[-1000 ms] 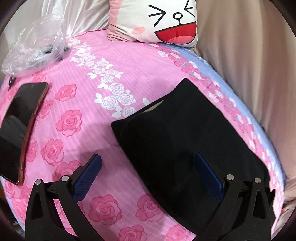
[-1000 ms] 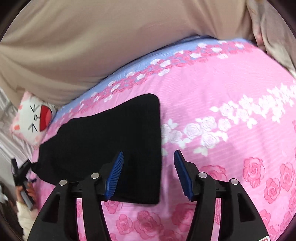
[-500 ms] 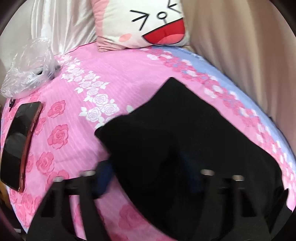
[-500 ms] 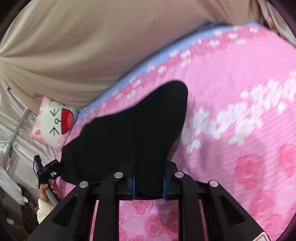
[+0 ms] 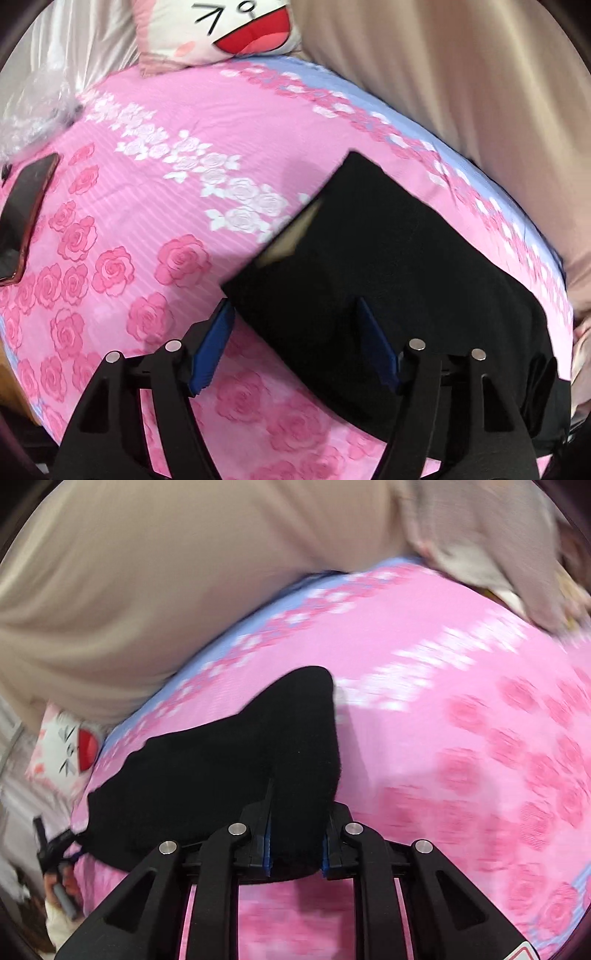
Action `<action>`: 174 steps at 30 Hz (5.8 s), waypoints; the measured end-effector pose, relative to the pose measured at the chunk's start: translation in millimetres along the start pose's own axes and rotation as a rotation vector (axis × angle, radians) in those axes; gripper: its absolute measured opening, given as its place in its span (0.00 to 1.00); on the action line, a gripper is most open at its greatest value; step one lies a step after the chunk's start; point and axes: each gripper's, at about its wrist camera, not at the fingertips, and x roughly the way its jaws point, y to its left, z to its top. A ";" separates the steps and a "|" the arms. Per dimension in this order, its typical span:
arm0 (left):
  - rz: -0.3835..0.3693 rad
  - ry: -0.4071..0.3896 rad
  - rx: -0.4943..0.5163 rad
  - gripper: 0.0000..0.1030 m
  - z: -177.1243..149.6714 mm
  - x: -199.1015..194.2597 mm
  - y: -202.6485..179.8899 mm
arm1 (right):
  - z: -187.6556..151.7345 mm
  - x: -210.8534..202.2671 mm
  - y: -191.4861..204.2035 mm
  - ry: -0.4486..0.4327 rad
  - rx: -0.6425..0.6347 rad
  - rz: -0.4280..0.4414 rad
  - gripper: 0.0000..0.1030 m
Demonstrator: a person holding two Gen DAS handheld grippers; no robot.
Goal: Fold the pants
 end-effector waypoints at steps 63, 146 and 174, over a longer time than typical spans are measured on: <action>-0.112 0.012 -0.020 0.07 33.7 -0.2 5.6 | -2.2 80.8 214.4 -0.024 -0.369 0.147 0.54; -0.285 0.027 0.476 0.93 -64.8 -55.2 -214.7 | 36.9 85.8 48.0 0.152 -0.125 0.285 0.22; -0.252 0.110 0.549 0.96 -107.1 -15.4 -237.1 | 41.7 134.4 173.2 0.208 -0.389 0.161 0.05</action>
